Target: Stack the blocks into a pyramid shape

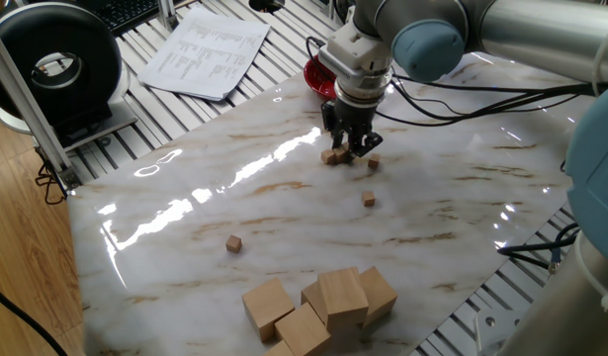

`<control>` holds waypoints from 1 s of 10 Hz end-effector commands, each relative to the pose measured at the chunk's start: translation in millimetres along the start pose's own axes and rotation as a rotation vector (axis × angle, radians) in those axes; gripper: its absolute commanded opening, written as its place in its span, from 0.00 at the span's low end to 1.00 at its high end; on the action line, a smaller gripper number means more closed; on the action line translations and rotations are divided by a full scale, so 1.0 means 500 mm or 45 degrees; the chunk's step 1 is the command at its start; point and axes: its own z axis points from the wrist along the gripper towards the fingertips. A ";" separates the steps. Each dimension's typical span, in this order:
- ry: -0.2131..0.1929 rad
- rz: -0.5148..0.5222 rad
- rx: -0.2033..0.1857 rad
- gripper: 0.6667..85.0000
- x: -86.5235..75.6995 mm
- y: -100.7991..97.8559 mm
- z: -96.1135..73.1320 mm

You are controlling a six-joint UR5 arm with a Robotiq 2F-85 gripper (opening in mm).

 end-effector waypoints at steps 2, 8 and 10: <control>-0.003 0.014 0.009 0.45 0.001 -0.005 -0.004; 0.010 -0.041 0.004 0.62 0.013 -0.005 -0.011; 0.003 -0.031 -0.001 0.62 0.005 -0.007 -0.013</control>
